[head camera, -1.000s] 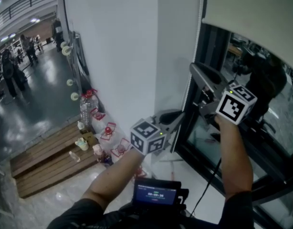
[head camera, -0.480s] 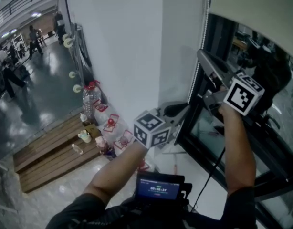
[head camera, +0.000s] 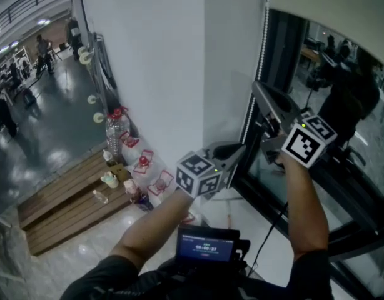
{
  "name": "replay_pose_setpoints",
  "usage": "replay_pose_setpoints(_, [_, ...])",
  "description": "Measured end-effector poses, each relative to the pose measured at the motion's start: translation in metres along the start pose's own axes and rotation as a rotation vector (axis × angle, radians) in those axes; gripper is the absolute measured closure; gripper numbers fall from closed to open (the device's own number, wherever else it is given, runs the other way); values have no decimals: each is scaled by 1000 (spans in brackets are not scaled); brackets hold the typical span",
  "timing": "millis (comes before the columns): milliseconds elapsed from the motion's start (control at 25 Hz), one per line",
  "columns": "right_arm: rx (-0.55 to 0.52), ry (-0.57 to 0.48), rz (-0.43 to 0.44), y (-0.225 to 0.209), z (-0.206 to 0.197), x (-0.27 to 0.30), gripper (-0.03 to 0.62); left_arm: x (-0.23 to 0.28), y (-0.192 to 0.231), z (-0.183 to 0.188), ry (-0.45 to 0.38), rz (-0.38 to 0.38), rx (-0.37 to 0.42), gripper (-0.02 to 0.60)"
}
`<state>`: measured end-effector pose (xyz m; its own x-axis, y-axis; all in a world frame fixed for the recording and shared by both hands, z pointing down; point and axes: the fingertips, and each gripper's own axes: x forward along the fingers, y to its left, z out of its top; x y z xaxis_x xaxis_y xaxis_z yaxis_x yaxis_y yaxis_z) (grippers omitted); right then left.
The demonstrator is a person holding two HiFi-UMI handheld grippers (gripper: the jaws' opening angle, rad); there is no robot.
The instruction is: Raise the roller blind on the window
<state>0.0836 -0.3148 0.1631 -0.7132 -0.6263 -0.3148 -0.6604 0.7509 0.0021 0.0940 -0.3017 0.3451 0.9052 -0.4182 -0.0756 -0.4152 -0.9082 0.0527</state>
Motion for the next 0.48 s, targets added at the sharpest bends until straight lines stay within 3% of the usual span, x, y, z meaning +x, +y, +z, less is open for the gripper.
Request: replay_pose_setpoints(480, [10, 41, -2, 10, -56, -24, 579, -3, 1, -63, 111, -6, -50, 584])
